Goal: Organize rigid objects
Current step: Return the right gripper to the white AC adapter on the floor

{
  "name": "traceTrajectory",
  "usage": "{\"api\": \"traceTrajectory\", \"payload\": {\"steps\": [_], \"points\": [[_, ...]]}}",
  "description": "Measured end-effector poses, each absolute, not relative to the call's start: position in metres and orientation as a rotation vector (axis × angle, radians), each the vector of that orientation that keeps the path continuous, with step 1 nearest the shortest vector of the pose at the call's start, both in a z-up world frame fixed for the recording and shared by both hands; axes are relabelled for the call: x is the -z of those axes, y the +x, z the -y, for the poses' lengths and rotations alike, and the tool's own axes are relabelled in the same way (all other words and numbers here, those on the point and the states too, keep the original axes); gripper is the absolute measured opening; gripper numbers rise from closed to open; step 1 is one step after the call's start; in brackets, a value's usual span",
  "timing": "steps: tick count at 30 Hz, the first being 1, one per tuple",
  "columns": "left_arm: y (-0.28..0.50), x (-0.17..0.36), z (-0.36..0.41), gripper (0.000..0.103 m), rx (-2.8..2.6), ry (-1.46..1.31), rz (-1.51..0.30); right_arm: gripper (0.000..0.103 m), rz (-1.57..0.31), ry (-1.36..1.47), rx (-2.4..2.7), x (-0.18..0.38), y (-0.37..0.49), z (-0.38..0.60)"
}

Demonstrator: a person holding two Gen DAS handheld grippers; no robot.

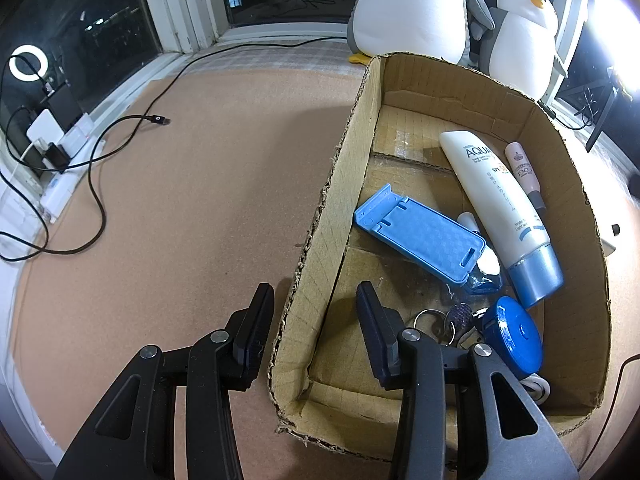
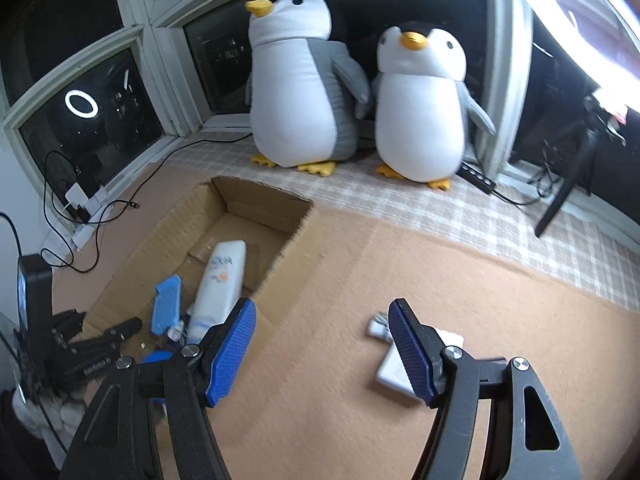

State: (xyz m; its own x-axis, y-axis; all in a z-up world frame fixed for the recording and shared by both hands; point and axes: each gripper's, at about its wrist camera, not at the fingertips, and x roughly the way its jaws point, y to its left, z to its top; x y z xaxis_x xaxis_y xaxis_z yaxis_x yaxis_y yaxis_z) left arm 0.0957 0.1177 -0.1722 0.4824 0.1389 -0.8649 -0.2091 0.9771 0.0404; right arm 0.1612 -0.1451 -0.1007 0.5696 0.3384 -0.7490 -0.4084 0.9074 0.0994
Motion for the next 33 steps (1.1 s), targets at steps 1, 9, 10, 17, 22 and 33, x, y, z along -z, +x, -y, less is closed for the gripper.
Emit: {"api": "traceTrajectory", "payload": {"steps": [1,9,10,17,22,33], "points": [[0.096,0.172,-0.118,0.042,-0.212,-0.075,-1.046,0.065,-0.866,-0.088,-0.437,0.103,0.158,0.152],[0.096,0.172,-0.117,0.042,-0.217,-0.066,-1.048,0.065,-0.929,-0.09,-0.4,0.126,0.138,0.195],[0.096,0.172,-0.117,0.042,-0.217,-0.065,-1.048,0.065,-0.937,-0.087,-0.394,0.129,0.137,0.197],[0.096,0.171,-0.116,0.042,-0.218,-0.06,-1.05,0.065,-0.98,-0.046,-0.366,0.147,0.142,0.208],[0.096,0.171,-0.116,0.042,-0.217,-0.061,-1.051,0.065,-1.015,0.023,-0.336,0.158,0.154,0.215],[0.096,0.171,-0.116,0.042,-0.219,-0.057,-1.051,0.065,-0.991,0.073,-0.333,0.153,0.169,0.219]]}}
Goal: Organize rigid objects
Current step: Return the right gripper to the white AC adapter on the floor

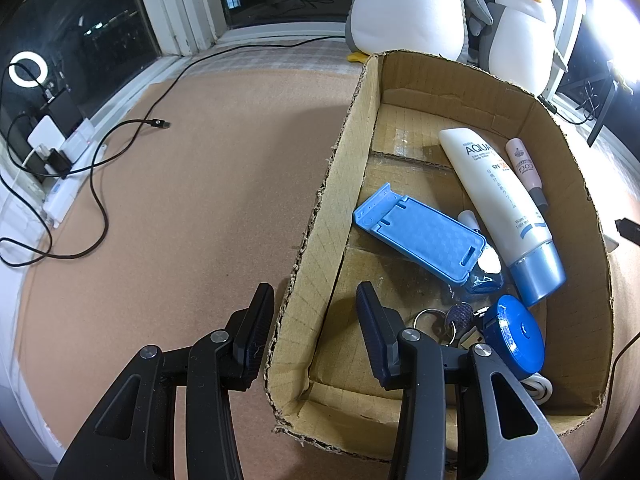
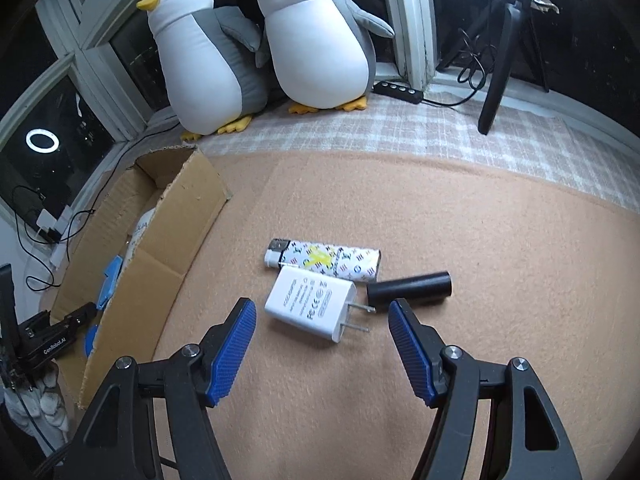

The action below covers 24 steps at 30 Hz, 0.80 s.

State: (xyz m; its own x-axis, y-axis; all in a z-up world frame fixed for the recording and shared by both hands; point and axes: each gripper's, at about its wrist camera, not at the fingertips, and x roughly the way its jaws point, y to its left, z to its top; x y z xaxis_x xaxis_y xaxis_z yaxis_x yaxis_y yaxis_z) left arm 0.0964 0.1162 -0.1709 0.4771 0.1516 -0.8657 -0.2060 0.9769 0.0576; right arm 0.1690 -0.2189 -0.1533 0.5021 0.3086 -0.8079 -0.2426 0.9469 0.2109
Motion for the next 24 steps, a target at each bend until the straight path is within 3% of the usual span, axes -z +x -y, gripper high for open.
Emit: {"api": "traceTrajectory", "payload": {"steps": [24], "points": [[0.096,0.171,-0.117,0.042,-0.219,-0.054,-1.052,0.065,-1.063,-0.065,-0.477,0.163,0.186,0.19]]}}
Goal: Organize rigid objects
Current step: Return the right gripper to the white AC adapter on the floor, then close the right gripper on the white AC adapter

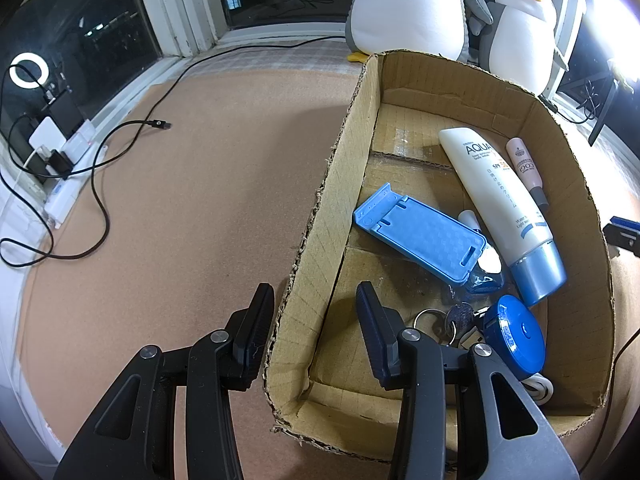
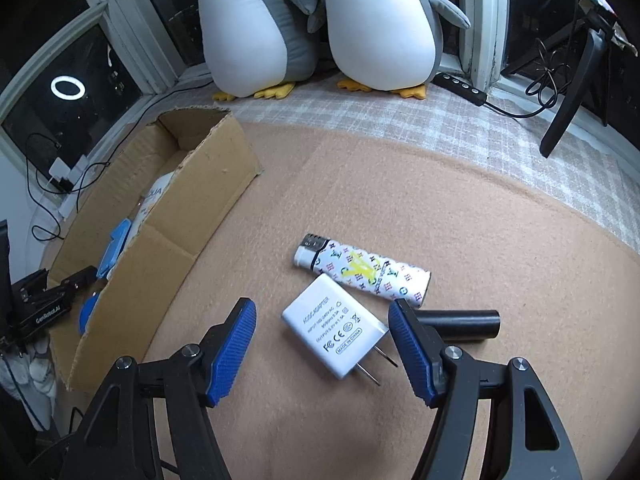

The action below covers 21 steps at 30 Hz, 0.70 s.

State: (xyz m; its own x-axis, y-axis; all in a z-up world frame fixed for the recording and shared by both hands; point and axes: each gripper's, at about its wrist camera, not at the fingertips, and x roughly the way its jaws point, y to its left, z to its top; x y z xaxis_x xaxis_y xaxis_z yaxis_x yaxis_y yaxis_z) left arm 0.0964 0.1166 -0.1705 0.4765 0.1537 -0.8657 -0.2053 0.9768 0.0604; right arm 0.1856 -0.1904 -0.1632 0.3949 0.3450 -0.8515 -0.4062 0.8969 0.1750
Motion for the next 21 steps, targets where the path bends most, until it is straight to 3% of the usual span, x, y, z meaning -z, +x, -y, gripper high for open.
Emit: {"api": "traceTrajectory", "payload": {"steps": [9,15,21], "points": [[0.096,0.171,-0.117,0.042,-0.22,-0.052,-1.051,0.061,-1.081,-0.127,-0.499,0.166,0.166,0.177],[0.096,0.171,-0.117,0.042,-0.221,-0.052,-1.052,0.045,-1.084,-0.211,-0.429,0.176,0.167,0.168],[0.096,0.171,-0.117,0.042,-0.22,-0.054,-1.052,0.035,-1.082,-0.226,-0.4,0.176,0.172,0.167]]}}
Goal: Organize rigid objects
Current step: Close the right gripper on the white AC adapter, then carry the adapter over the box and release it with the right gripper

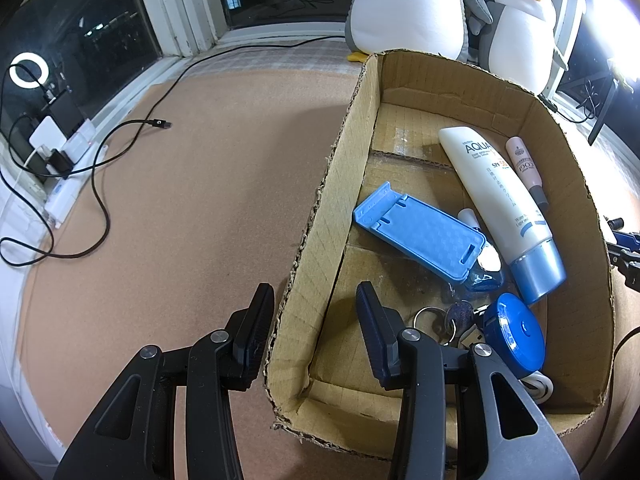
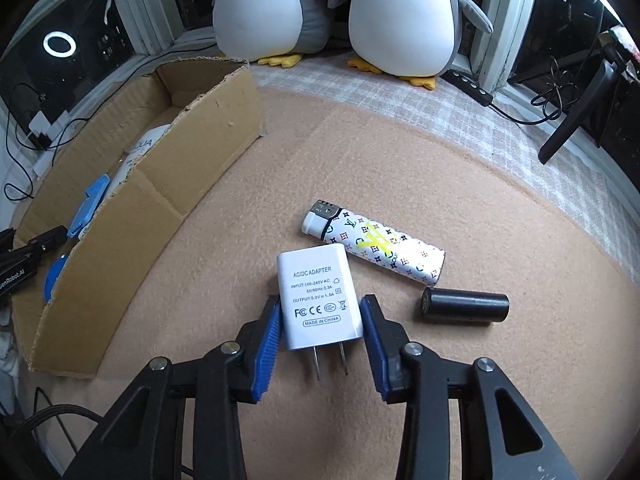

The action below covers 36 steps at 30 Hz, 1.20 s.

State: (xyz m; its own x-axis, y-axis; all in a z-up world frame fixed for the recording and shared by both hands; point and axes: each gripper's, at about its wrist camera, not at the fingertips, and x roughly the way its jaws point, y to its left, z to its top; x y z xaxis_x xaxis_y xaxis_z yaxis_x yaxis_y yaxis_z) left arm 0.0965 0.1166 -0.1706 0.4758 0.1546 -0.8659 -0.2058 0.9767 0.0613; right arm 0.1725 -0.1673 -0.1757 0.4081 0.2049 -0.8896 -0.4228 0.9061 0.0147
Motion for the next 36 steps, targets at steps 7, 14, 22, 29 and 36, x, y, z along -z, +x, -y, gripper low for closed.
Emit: {"api": "traceTrajectory", "payload": {"steps": [7,14,22,29,36], "points": [[0.096,0.171,-0.117,0.042,-0.22,-0.054,-1.053,0.033,-1.077,-0.246,-0.396,0.175,0.168,0.163],[0.096,0.171,-0.116,0.042,-0.22,-0.056,-1.053,0.033,-1.061,-0.241,-0.392,0.172,0.158,0.163],[0.095,0.171,-0.116,0.042,-0.22,-0.056,-1.052,0.033,-1.024,-0.176,-0.39,0.159,0.145,0.169],[0.096,0.171,-0.116,0.041,-0.22,-0.057,-1.053,0.033,-0.994,-0.151,-0.394,0.144,0.139,0.168],[0.095,0.171,-0.116,0.041,-0.22,-0.057,-1.053,0.033,-0.941,-0.146,-0.421,0.122,0.143,0.153]]}}
